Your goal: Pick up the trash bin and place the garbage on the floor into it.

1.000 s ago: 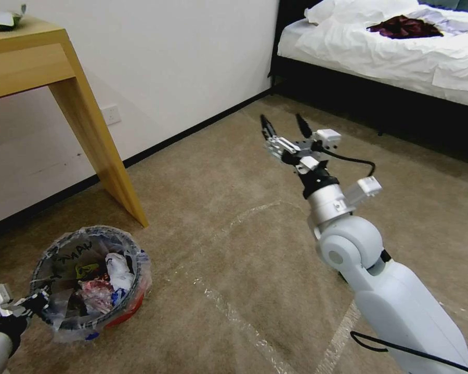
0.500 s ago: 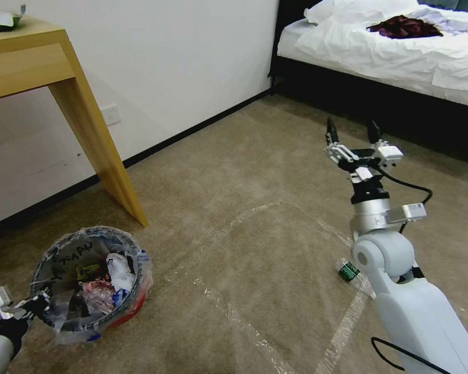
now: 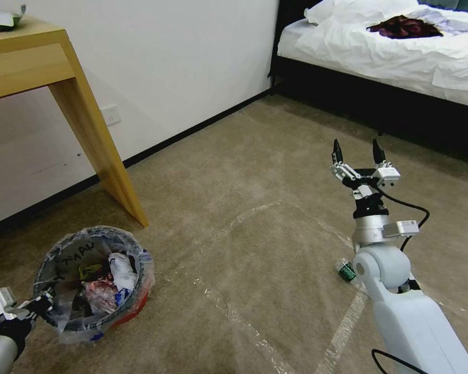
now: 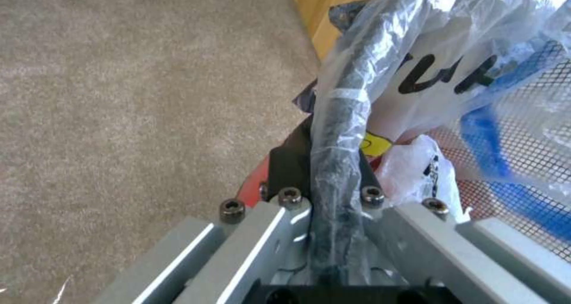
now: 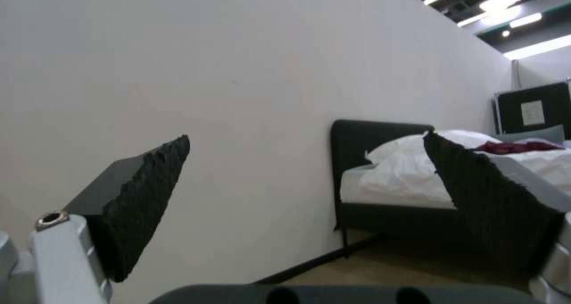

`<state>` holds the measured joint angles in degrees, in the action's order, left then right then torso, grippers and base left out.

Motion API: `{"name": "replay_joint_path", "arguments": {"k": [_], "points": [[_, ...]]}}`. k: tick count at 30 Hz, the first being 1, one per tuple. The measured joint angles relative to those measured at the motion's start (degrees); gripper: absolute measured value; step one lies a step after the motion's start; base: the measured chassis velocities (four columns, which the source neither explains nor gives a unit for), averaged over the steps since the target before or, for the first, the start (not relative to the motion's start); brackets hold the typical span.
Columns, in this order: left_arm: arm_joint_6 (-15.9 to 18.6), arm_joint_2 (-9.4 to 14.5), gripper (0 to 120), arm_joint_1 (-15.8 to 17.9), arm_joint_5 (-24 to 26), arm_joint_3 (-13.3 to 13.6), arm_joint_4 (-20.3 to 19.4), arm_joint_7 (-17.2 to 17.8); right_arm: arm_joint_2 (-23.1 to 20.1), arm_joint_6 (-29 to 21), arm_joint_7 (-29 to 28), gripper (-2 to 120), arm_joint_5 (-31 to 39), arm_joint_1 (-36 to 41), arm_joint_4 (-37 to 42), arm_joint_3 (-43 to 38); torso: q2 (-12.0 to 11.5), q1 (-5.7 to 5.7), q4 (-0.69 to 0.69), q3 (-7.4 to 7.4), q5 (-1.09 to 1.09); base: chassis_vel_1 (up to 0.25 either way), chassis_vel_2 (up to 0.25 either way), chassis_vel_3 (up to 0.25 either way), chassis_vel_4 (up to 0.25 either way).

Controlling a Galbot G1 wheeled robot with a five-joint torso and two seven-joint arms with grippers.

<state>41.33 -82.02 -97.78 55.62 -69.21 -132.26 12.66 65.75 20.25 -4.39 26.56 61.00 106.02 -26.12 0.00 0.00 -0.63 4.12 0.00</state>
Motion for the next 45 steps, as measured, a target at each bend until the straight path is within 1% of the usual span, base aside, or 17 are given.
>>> {"name": "replay_joint_path", "arguments": {"k": [12, 24, 35, 40, 45], "points": [[-0.5, 0.03, 0, 0.43, -1.07, 0.09, 1.07, -1.45, 0.17, 0.0, -0.14, 100, -0.38, 0.18, -0.33, 0.86, 0.0, 0.0, 0.0, 0.0, 0.0, 0.0, 0.0, 0.0, 0.0], [-0.55, 0.4, 0, 0.29, -1.11, -0.35, 1.33, -1.63, 0.35, -0.01, -0.13, 100, -0.6, 0.46, -0.33, 1.08, 0.0, 0.0, 0.0, 0.0, 0.0, 0.0, 0.0, 0.0, 0.0], [-0.56, 0.49, 0, 0.38, -0.95, -0.35, 1.62, -1.63, 0.34, 0.14, -0.13, 100, -0.76, 0.52, -0.72, 1.05, 0.0, 0.0, -0.02, 0.0, 0.0, -0.076, -0.068, -0.071, -0.08], [-0.55, 0.52, 0, 0.28, -0.9, -0.38, 1.65, -1.63, 0.68, 0.36, -0.11, 100, -0.91, 0.6, -0.8, 1.09, 0.0, 0.0, 0.01, 0.0, 0.0, -0.1, -0.1, -0.109, -0.112], [-0.55, 0.59, 0, 0.12, -0.82, -0.55, 1.63, -1.64, 0.61, 0.58, -0.09, 100, -1.03, 0.82, -0.85, 1.06, 0.0, 0.0, -0.01, 0.0, 0.0, -0.116, -0.117, -0.109, -0.131]]}}
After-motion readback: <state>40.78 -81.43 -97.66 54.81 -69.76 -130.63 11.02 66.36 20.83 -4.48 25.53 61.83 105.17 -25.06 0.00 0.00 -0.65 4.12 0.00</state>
